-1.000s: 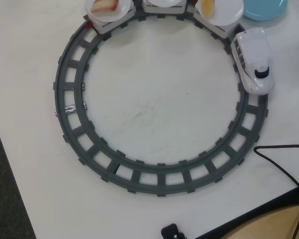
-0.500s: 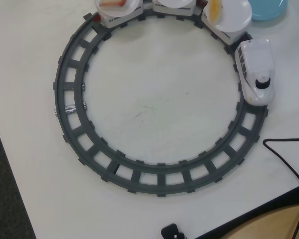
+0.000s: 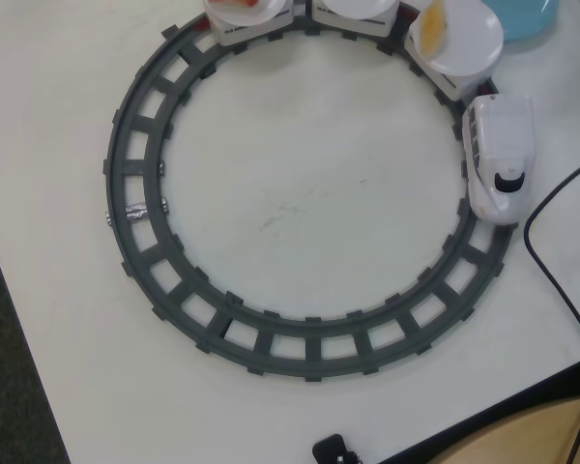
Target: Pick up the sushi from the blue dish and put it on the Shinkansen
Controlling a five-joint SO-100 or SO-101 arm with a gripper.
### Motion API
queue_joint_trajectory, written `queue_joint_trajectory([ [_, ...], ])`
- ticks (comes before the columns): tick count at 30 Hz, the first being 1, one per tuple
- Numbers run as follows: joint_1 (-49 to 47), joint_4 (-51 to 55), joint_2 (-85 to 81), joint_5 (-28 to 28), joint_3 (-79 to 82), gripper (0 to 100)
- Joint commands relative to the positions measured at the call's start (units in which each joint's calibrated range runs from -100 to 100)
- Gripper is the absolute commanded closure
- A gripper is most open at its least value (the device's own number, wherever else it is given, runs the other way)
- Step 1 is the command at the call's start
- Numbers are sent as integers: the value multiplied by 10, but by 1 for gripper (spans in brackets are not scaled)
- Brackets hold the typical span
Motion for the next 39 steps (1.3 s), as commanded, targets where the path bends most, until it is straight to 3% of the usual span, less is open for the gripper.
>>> queue_joint_trajectory([
  [1,-16,-3,93,-2,-102,80],
  [10,-39,-10,241,-2,-240,80],
  [21,-39,-47,291,-2,-249,80],
  [24,-40,-62,302,-2,-249,84],
  [28,-44,-63,311,-2,-249,100],
  [39,-26,-26,287,-8,-248,99],
])
